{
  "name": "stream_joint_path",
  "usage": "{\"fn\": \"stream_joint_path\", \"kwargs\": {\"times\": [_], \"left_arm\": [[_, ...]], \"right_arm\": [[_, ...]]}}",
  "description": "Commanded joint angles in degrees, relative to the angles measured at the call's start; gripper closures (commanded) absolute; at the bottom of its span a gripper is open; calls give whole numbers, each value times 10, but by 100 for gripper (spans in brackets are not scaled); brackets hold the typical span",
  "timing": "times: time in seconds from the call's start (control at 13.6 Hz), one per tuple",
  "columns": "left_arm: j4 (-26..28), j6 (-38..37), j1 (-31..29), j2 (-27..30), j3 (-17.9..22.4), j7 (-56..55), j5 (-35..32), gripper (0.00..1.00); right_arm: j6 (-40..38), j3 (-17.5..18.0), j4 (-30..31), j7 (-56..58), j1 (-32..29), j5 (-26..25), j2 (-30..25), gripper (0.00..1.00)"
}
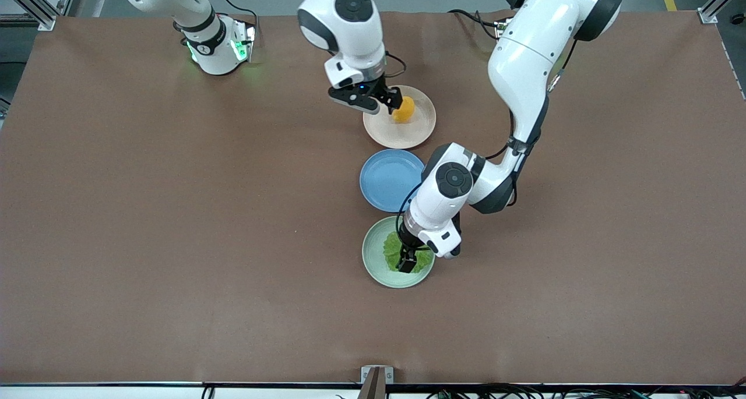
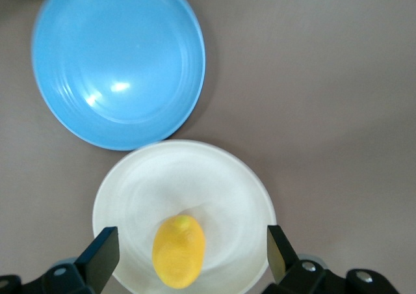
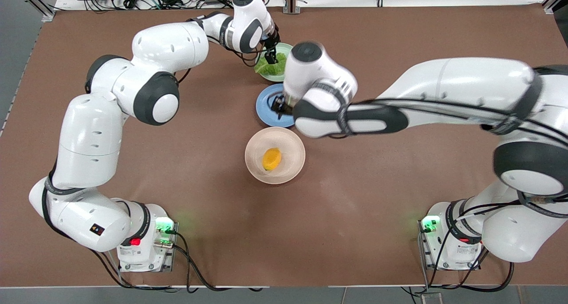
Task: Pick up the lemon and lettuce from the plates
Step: 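Grasp the lettuce with the left gripper while the right gripper grasps the lemon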
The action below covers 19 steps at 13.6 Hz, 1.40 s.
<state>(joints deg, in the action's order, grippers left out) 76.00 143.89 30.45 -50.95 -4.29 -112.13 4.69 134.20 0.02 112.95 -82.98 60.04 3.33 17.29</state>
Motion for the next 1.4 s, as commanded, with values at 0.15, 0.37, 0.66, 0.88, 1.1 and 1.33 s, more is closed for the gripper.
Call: {"fn": "stream_joint_path", "kwargs": {"times": [0.15,0.37,0.66,0.88,1.1,1.33], "left_arm": [[-1,-4,0,-15,3,-2,6,0],[8,-39,2,-14,3,2,4,2],[8,-46,2,-17,3,3,-6,5],[8,-46,3,-21,3,3,-6,12],[11,-47,8,-22,3,3,-6,26],[13,-47,11,-25,3,3,-6,44]], "right_arm": [[15,-9,-62,-97,58,-50,100,0],[22,-9,-90,-119,74,-50,136,0],[23,-10,-111,-126,89,-52,175,0],[23,-12,-125,-149,99,-53,189,0],[23,-13,-125,-178,104,-58,191,3],[23,-13,-125,-181,104,-69,194,22]]}}
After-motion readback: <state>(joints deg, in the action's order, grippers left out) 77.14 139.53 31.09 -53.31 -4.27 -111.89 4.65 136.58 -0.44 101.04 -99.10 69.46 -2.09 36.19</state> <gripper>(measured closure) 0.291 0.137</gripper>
